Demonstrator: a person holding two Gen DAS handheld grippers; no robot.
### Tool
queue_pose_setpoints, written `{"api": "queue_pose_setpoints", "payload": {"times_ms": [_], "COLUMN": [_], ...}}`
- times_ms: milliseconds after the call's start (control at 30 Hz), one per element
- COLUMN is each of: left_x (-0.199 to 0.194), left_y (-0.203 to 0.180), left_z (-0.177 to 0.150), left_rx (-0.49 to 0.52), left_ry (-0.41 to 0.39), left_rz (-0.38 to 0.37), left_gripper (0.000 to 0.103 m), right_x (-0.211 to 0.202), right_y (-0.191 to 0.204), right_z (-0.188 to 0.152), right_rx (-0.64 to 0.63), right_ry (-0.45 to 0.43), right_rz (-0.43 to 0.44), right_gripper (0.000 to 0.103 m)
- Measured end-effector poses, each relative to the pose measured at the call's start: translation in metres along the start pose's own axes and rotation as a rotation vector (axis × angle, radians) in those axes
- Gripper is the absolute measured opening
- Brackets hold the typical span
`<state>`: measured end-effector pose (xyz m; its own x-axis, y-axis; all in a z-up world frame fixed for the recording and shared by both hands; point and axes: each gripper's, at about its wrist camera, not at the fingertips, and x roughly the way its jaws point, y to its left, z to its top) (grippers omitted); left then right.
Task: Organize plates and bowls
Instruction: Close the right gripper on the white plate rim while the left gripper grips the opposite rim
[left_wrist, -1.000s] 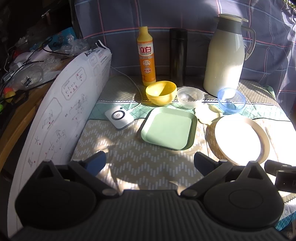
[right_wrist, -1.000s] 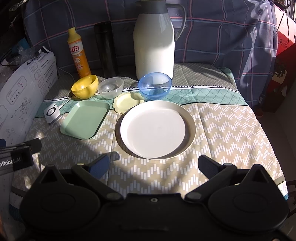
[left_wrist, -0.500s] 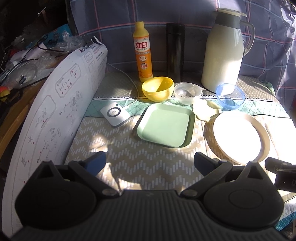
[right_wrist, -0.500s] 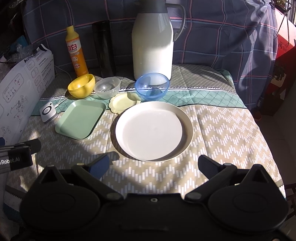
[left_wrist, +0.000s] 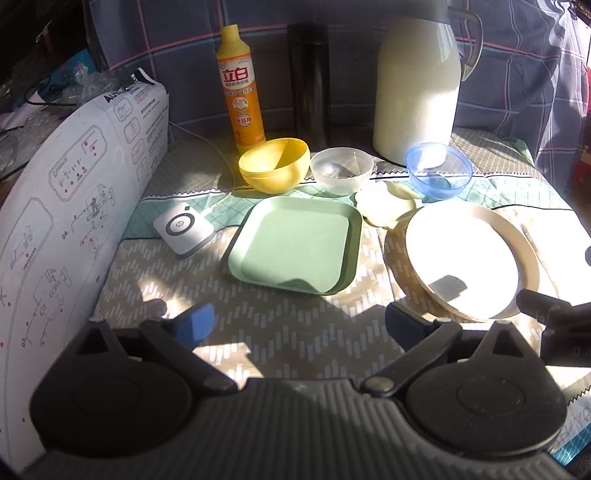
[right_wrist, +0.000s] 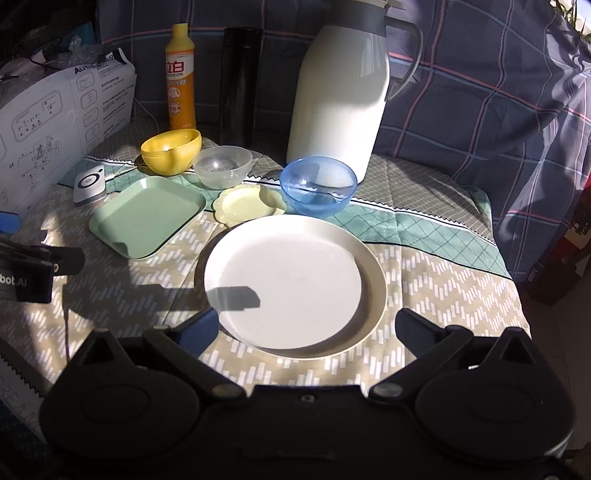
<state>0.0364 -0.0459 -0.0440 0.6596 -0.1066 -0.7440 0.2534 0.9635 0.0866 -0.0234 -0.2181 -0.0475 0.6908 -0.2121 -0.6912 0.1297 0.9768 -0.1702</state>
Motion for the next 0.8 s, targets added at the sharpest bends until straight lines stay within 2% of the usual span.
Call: {"api": "queue_pose_setpoints", "payload": {"times_ms": [67, 100, 233, 267, 467, 533, 567, 633, 700, 800], "left_x": [0.009, 0.015, 0.034, 0.037, 0.055, 0.066, 0.071, 0.084, 0.091, 0.096], "left_y": [-0.011, -0.019, -0.049, -0.053, -0.088, -0.096, -0.098, -0.101, -0.103, -0.102], "left_z": [0.002, 0.003, 0.01, 0.012, 0.027, 0.03, 0.031, 0.031, 0.03, 0.026], "left_rx": [0.029, 0.046, 0.095, 0.099, 0.144, 0.159, 0.162, 0.156, 0.15, 0.148], "left_ry": [0.005, 0.007, 0.021, 0.021, 0.003, 0.018, 0.029, 0.072, 0.093, 0.106], "left_rz": [-0.015, -0.024, -0.073, -0.084, -0.153, -0.169, -0.175, -0.193, -0.214, -0.229], "left_gripper": [0.101, 0.101, 0.091, 0.09, 0.084, 0.073, 0.068, 0.05, 0.043, 0.043], "right_x": [0.017, 0.026, 0.058, 0.067, 0.102, 0.113, 0.117, 0.123, 0.124, 0.123], "right_y": [-0.016, -0.024, -0.049, -0.055, -0.079, -0.085, -0.088, -0.092, -0.094, -0.092], "right_z": [0.007, 0.009, 0.014, 0.014, 0.011, 0.009, 0.006, 0.002, -0.001, -0.002], "right_rx": [0.051, 0.067, 0.114, 0.128, 0.177, 0.198, 0.208, 0.231, 0.242, 0.218], "right_ry": [0.034, 0.042, 0.089, 0.104, 0.155, 0.176, 0.184, 0.205, 0.199, 0.191], "right_rz": [0.001, -0.001, -0.002, 0.0, 0.006, 0.02, 0.023, 0.034, 0.047, 0.05], "right_gripper": [0.103, 0.099, 0.081, 0.078, 0.048, 0.033, 0.03, 0.017, 0.014, 0.013]}}
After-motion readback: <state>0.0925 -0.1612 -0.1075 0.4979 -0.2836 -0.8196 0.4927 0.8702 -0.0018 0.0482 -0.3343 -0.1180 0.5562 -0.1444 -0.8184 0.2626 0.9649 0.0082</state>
